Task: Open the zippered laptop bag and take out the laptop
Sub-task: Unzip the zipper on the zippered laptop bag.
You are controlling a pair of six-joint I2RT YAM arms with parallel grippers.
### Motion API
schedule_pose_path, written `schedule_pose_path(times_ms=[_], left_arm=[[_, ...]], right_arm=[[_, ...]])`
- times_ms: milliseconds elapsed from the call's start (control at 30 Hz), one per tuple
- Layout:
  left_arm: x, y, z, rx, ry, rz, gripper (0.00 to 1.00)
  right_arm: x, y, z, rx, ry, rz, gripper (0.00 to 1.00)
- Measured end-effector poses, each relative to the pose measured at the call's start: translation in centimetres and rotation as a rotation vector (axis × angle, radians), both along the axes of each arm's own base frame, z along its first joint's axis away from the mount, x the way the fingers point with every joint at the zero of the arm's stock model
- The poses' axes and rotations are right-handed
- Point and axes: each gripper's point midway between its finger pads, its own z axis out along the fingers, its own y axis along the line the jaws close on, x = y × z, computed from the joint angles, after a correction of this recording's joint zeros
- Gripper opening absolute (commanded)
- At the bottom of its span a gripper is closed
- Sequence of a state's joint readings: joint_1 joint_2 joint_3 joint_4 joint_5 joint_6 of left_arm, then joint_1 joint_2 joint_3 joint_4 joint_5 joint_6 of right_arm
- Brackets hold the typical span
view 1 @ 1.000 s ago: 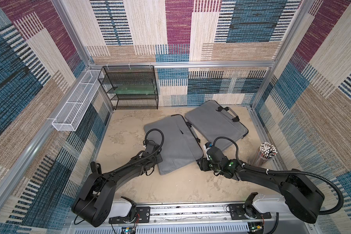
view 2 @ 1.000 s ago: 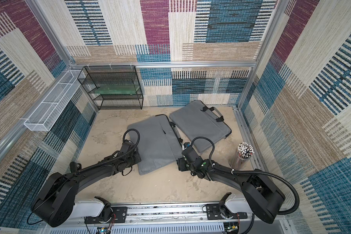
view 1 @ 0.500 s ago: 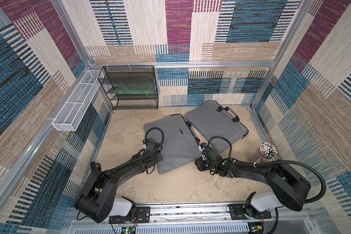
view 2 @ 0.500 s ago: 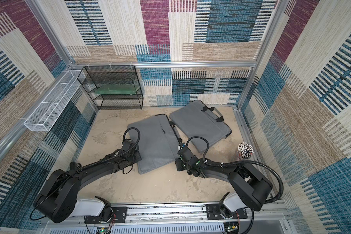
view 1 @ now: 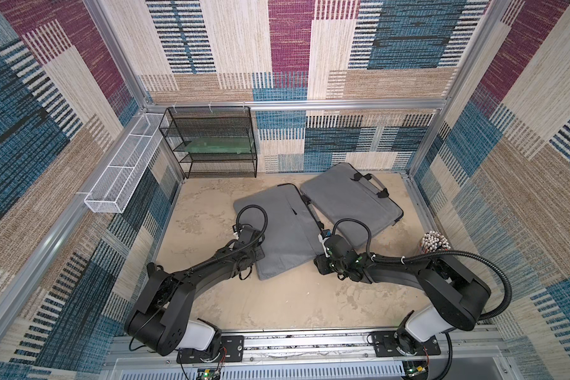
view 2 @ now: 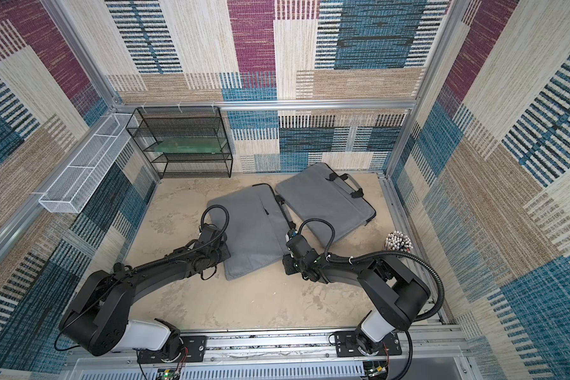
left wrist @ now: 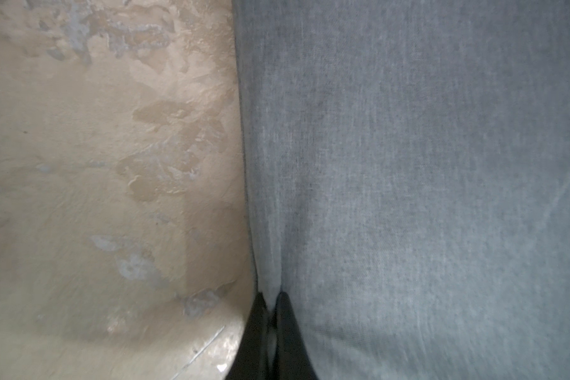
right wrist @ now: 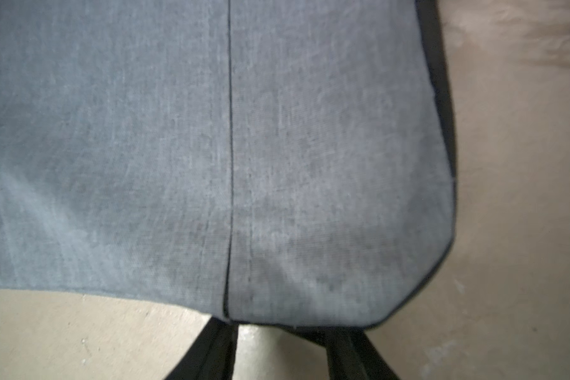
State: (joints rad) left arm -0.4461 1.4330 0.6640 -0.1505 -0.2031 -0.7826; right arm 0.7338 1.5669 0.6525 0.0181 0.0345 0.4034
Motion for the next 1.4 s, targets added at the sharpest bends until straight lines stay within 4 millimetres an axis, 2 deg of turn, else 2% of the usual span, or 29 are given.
schedule_pose_path(times_ms=[367, 533, 833, 967, 1133, 1400], left_arm=[[0.0, 0.2, 0.1, -0.022, 0.008, 0.005, 0.01], [0.0, 1.3, 0.2, -0.023, 0.008, 0.036, 0.01], [-1.0, 4.0, 0.4, -0.043, 0.023, 0.102, 0.0], [-1.5, 4.8, 0.5, -0.075, 0.034, 0.118, 0.05], [-1.8, 6.1, 0.5, -0.08, 0.05, 0.133, 0.08], [-0.7, 8.1, 0.5, -0.048, 0.058, 0.168, 0.14]], right_arm=[[0.1, 0.2, -0.3, 0.002, 0.003, 0.007, 0.12], [0.2, 0.1, -0.2, 0.0, -0.002, 0.008, 0.0], [0.8, -0.4, 0.6, -0.002, -0.029, 0.01, 0.0], [0.8, -0.2, 1.2, 0.012, -0.035, 0.029, 0.0], [-0.1, 1.0, 1.5, 0.026, -0.021, 0.083, 0.0], [-3.7, 4.9, 0.5, 0.002, 0.024, 0.22, 0.0]])
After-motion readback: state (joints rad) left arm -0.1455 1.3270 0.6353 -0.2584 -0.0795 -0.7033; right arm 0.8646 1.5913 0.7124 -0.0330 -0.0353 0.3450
